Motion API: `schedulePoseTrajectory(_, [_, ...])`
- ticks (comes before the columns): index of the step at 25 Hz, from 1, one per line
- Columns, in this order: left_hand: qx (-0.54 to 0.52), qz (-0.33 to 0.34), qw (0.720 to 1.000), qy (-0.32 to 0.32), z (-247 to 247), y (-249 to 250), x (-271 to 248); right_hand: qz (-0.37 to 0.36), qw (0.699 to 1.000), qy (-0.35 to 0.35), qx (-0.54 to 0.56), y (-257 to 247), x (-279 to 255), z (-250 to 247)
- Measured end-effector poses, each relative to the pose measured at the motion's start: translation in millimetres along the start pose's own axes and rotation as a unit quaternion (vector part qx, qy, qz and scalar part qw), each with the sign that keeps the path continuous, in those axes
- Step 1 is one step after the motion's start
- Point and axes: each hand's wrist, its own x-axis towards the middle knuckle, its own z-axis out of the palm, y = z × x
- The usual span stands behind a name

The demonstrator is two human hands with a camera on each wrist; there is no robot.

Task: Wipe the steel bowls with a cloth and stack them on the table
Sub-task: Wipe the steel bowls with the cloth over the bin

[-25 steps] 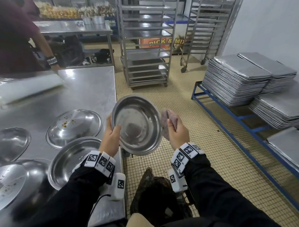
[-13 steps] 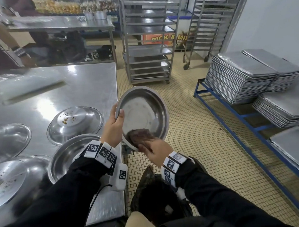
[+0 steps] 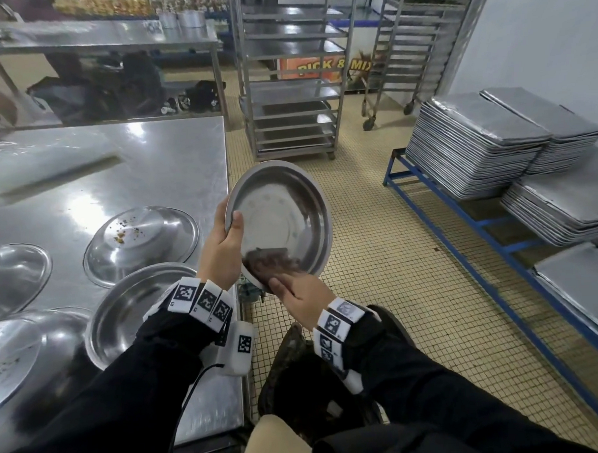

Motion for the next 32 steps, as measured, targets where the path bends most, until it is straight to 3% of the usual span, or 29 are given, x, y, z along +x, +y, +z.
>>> schedulePoseTrajectory(3, [0.013,-0.001,1.000,-0.004,-5.2,-6.7,2.0,0.042,0.979,-0.048,-0.196,27.4,-7.1,-14.8])
schedulePoseTrajectory(5, [0.008,-0.011,1.000,-0.006,-6.0,-11.0,-1.2,0.105,0.967,-0.043,-0.228,44.0,-6.5,-24.8])
schedulePoseTrajectory(7, [-0.008,-0.033,0.999,0.003,-4.8,-15.8,-2.7,0.137,0.973,0.015,-0.185,57.4,-0.7,-33.0])
schedulePoseTrajectory(10, [-0.052,-0.079,0.995,-0.015,-6.9,-13.9,-2.8,0.147,0.981,0.126,-0.023,58.7,11.9,-49.1])
schedulePoseTrajectory(13, [-0.093,-0.110,0.988,-0.055,-13.1,-11.8,-2.0,0.195,0.957,0.193,0.095,51.4,16.5,-74.0])
schedulePoseTrajectory(18, [-0.101,-0.135,0.983,-0.076,-19.1,-14.6,5.3,0.291,0.918,0.206,0.173,55.8,12.2,-76.9])
schedulePoseTrajectory(22, [-0.092,-0.081,0.990,-0.070,-9.8,-18.0,-4.1,0.320,0.865,0.314,0.226,43.0,14.9,-60.0])
schedulePoseTrajectory(25, [-0.088,-0.104,0.989,-0.062,-1.2,-26.0,-11.8,0.303,0.848,0.351,0.258,26.9,17.3,-50.9])
schedulePoseTrajectory(28, [-0.095,-0.117,0.988,-0.010,-6.1,-28.0,-8.1,0.295,0.860,0.314,0.275,22.8,14.8,-47.4])
schedulePoseTrajectory(32, [-0.078,-0.062,0.995,0.016,-18.0,-23.2,-1.8,0.247,0.915,0.260,0.183,27.9,0.7,-46.6])
